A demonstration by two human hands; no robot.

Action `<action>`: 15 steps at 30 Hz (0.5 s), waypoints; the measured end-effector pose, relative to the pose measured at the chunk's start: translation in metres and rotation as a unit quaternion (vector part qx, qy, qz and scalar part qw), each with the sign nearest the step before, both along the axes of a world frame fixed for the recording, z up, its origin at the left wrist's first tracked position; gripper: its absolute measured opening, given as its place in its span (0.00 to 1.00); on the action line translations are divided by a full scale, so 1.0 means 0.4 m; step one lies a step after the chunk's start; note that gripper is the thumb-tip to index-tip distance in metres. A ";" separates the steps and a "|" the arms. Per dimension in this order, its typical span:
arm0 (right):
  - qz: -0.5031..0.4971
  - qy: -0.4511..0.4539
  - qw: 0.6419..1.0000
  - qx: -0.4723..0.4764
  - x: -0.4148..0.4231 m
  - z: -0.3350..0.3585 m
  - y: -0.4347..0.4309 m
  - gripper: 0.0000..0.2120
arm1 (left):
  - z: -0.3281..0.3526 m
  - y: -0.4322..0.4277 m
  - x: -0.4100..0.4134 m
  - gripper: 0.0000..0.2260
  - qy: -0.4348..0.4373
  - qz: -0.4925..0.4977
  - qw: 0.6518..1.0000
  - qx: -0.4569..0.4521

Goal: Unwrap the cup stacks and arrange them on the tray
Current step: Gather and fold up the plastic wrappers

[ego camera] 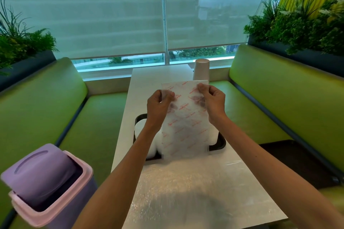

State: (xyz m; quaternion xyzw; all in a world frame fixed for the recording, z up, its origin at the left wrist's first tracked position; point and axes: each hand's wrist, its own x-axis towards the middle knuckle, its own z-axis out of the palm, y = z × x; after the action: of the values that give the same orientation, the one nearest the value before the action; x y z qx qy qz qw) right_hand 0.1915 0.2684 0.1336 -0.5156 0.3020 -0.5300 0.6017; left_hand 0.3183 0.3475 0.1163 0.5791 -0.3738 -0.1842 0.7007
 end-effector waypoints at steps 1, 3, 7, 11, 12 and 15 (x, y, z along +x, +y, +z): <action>0.010 0.002 1.000 -0.002 -0.003 -0.003 0.000 0.11 | -0.004 -0.001 0.001 0.03 0.002 0.005 1.000 -0.004; 0.033 0.011 0.999 0.012 -0.009 -0.012 -0.004 0.17 | -0.005 0.000 0.002 0.03 0.009 0.016 1.000 -0.013; 0.113 0.047 0.991 0.062 -0.015 -0.056 -0.010 0.26 | -0.007 -0.002 0.005 0.04 0.022 0.025 0.999 -0.022; 0.175 0.042 0.981 0.070 -0.019 -0.099 -0.001 0.15 | -0.005 -0.006 0.003 0.03 0.022 0.026 0.999 -0.023; 0.175 0.039 0.981 0.069 -0.019 -0.104 -0.002 0.14 | -0.005 -0.007 0.003 0.02 0.019 0.026 0.999 -0.024; 0.173 0.044 0.982 0.059 -0.016 -0.107 -0.006 0.12 | -0.007 -0.008 0.013 0.01 0.009 0.026 0.999 -0.020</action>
State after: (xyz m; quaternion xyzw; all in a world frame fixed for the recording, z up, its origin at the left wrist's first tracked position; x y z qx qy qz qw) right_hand 0.1849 0.2659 0.0908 -0.5464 0.2653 -0.3759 0.6998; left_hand 0.3234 0.3442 0.1133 0.5731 -0.3559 -0.1636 0.7198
